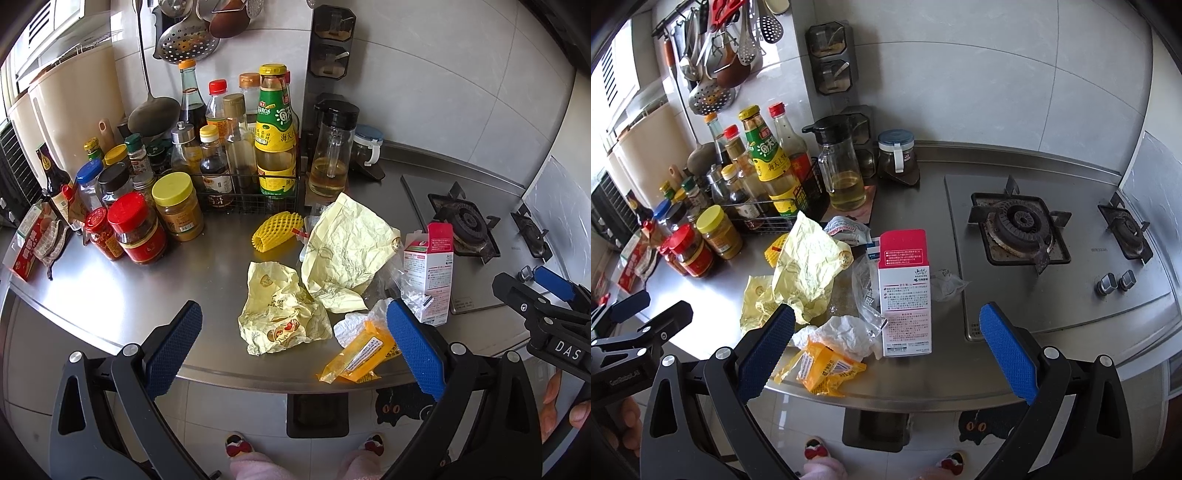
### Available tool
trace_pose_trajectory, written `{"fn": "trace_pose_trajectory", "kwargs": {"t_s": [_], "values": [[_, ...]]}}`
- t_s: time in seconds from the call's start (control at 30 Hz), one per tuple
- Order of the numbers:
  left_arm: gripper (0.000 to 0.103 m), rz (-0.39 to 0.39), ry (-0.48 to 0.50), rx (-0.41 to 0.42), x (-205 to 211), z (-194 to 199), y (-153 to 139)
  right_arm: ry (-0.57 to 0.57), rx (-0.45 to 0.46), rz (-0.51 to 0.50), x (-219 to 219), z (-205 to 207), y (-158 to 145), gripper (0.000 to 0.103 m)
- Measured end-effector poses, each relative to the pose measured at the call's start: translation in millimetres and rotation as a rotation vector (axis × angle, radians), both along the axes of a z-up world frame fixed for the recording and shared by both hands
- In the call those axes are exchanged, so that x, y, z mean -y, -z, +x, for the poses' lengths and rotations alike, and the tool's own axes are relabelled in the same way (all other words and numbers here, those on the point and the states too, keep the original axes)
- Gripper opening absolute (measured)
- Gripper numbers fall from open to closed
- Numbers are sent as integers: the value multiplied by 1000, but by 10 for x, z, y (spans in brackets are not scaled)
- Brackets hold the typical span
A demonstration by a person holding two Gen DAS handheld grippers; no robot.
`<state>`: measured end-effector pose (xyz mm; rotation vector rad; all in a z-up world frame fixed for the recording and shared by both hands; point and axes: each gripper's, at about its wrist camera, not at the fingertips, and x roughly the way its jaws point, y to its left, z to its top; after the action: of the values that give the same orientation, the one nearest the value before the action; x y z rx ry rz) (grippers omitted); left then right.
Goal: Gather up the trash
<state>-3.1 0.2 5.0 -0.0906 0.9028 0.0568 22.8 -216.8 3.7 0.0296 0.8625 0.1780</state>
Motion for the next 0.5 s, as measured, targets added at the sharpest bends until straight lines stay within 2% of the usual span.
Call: {"fn": "trace_pose_trajectory", "kwargs": {"t_s": [0.17,0.27,0.4,0.5], "values": [[95,-20,25,19,7,-24,49,6,21,-30,23,1,44,100],[95,-38,54,13,44,-41,150,20,-6,-29,76,45,163,100],[95,12,100,-8,167,-71,318,35,-49,-10,160,115,350,100],[95,-10,125,-43,226,-75,464,33,-67,4,213,161,466,100]]}}
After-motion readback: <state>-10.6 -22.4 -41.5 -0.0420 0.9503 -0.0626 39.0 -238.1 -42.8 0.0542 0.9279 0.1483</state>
